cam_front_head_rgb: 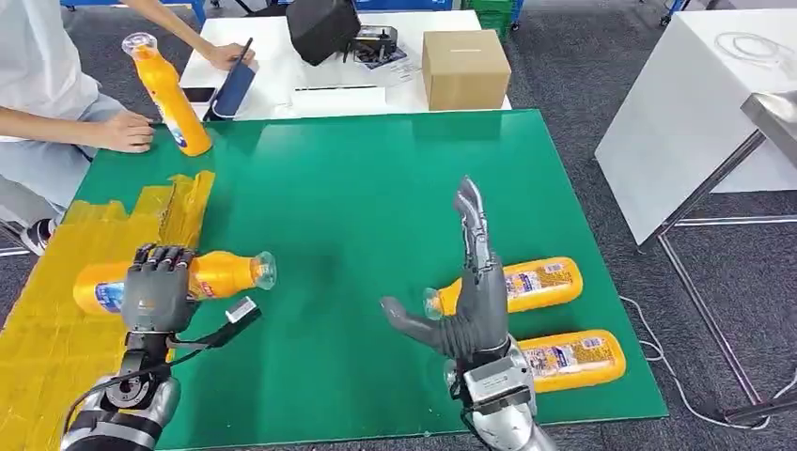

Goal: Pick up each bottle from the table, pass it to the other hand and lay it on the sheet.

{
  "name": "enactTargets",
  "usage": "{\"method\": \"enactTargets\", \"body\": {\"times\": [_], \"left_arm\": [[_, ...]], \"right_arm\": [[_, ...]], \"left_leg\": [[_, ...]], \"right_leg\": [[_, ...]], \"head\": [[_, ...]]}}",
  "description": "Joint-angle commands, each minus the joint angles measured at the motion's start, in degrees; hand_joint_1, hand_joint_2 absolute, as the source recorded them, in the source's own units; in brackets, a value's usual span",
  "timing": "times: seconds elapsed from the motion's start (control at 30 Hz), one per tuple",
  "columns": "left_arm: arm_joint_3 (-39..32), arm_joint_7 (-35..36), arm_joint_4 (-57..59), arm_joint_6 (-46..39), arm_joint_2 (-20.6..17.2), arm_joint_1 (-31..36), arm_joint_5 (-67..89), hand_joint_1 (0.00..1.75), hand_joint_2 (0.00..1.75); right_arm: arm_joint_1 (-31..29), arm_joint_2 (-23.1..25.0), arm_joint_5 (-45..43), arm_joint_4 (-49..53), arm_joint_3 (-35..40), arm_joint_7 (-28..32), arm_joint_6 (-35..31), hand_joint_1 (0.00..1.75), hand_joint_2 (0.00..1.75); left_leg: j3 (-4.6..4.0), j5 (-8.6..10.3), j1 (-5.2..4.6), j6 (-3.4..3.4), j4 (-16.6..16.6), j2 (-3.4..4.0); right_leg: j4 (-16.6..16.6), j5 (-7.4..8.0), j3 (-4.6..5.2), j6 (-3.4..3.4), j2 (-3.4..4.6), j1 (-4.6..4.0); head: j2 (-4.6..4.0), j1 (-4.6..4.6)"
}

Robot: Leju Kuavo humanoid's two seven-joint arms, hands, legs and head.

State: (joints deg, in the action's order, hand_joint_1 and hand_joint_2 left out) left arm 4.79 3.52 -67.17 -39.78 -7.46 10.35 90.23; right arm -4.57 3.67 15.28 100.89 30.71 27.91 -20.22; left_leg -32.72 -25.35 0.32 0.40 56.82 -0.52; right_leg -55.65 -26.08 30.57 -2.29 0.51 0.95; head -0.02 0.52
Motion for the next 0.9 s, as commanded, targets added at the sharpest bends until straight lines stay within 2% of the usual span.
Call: {"method": "enactTargets", "body": {"times": [0.03,0.33,0.37,0.4,0.5,0.53,0.9], "left_arm": [[1.55,0.01,12.30,0.15,-5.89,4.10,-0.23,1.75,1.75],[-2.69,-5.48,14.53,6.36,-6.52,2.81,-6.35,1.75,1.75],[-2.92,-5.93,14.88,7.67,-6.45,2.86,-7.29,0.44,1.75],[-3.01,-6.36,14.69,8.70,-6.47,2.68,-8.10,0.00,1.75],[-2.87,-6.63,14.53,9.48,-6.46,2.29,-8.53,0.00,1.75],[-2.84,-6.63,14.58,9.50,-6.43,2.19,-8.52,0.00,1.75],[-2.35,-6.41,15.30,12.47,-6.12,2.21,-9.60,0.00,1.75]], "right_arm": [[-0.10,-1.83,-0.11,1.52,-1.80,-0.02,0.76,0.00,1.75],[-0.03,-1.68,0.24,-0.31,-2.84,-0.57,1.46,0.00,1.75],[0.01,-1.60,0.27,-0.35,-3.03,-0.63,1.48,0.00,1.75],[0.12,-1.52,0.38,-0.34,-3.26,-0.77,1.59,0.00,1.75],[0.32,-1.33,0.42,-0.31,-3.59,-0.83,1.60,0.00,1.75],[0.34,-1.34,0.42,-0.32,-3.61,-0.83,1.60,0.00,1.75],[0.53,-1.03,0.61,-0.56,-4.22,-1.17,1.93,0.00,1.75]], "left_leg": [[0.16,-0.05,0.06,-0.01,-0.03,0.06],[0.12,-0.03,0.05,-0.02,-0.04,0.07],[0.19,-0.06,0.08,-0.02,-0.04,0.04],[0.13,-0.03,0.05,-0.01,-0.04,0.00],[0.32,-0.10,0.14,-0.03,-0.04,0.03],[0.14,-0.04,0.03,-0.01,-0.04,0.02],[0.19,-0.02,0.03,-0.01,-0.07,0.03]], "right_leg": [[0.08,-0.02,-0.18,0.08,-0.02,-0.08],[0.08,-0.01,-0.16,0.08,-0.01,-0.04],[0.11,-0.04,-0.26,0.12,-0.06,-0.08],[0.09,-0.02,-0.18,0.09,-0.06,-0.05],[0.17,-0.06,-0.42,0.17,-0.09,-0.16],[0.08,-0.03,-0.19,0.08,-0.04,-0.04],[0.10,0.00,-0.25,0.09,-0.03,-0.04]], "head": [[0.00,-0.04],[0.00,-0.02],[0.00,-0.04],[0.00,-0.02],[0.00,-0.02],[0.00,-0.02],[0.00,-0.02]]}}
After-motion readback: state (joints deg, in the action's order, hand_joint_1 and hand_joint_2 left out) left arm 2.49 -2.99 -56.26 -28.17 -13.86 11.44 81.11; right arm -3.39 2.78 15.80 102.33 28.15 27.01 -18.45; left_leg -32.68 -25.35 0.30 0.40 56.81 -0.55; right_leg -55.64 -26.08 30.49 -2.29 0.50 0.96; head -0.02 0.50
